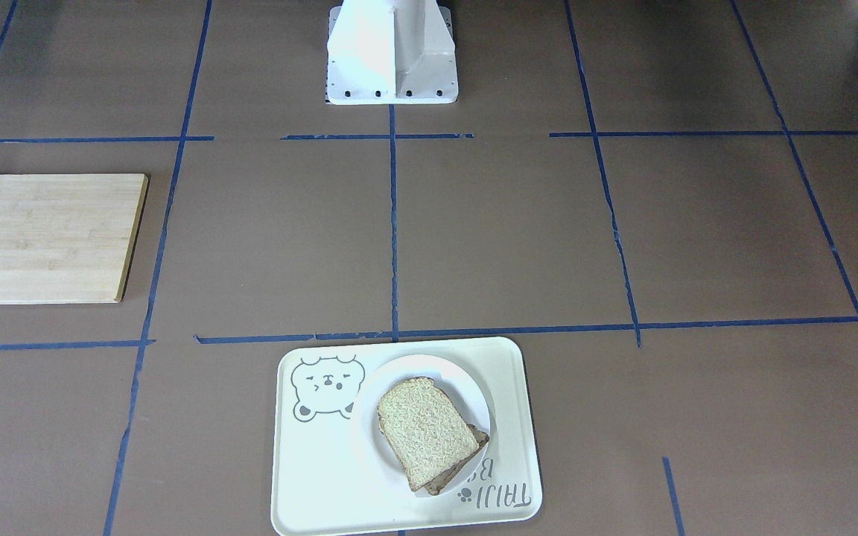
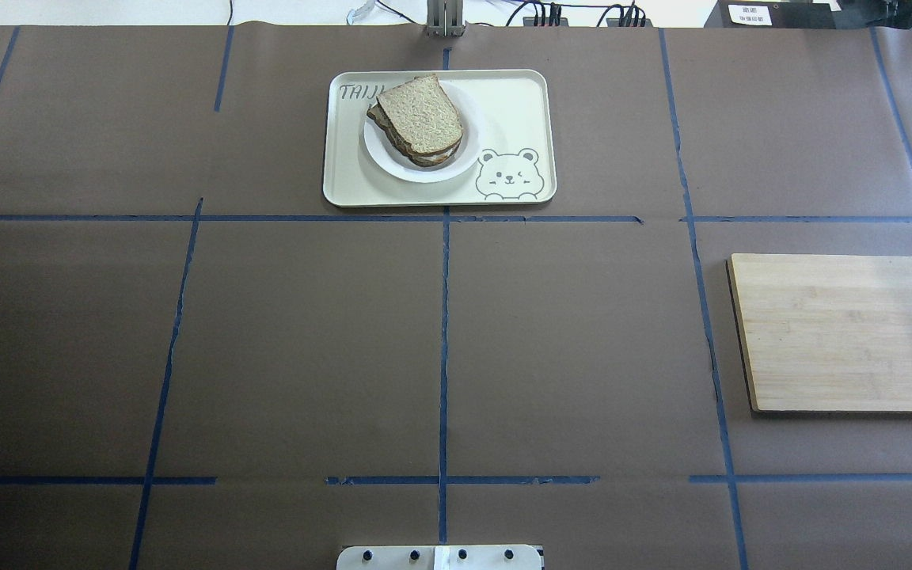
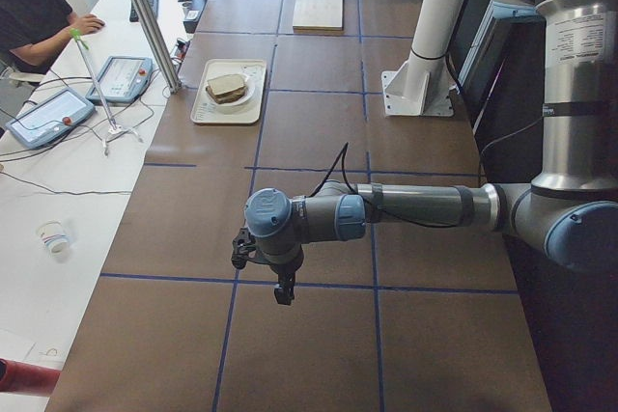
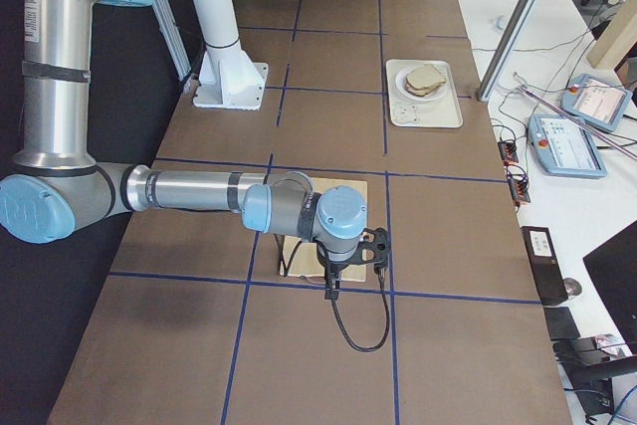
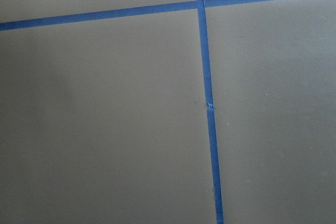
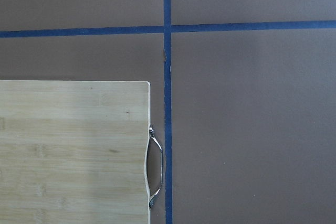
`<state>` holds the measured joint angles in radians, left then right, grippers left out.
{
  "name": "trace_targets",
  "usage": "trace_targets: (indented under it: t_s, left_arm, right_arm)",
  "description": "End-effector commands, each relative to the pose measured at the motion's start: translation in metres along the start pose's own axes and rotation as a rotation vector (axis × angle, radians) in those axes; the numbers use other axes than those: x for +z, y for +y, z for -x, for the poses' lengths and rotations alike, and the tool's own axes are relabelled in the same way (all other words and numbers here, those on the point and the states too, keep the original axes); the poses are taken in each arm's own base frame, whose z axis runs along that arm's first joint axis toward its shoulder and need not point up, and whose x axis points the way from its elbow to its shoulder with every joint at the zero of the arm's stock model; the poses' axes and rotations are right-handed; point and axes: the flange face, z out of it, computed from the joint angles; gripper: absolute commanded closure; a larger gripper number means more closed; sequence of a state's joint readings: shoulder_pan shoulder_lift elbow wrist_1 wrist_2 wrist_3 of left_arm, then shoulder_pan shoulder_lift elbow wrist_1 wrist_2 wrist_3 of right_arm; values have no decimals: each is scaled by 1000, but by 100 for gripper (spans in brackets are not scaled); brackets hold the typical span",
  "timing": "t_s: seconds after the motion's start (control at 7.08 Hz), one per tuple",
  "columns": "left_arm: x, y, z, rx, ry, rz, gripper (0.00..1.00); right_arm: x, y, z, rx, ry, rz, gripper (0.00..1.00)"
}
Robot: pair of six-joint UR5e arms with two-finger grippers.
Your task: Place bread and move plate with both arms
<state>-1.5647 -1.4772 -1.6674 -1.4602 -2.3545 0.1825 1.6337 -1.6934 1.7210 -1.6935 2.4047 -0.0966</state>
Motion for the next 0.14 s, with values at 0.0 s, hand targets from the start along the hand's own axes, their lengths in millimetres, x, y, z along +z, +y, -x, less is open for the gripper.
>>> trace_targets:
  t_s: [0.0]
  left_arm:
    - [0,0,0,0,0,0,0]
  right_arm:
    - [-1,0,1,1,0,-2,0]
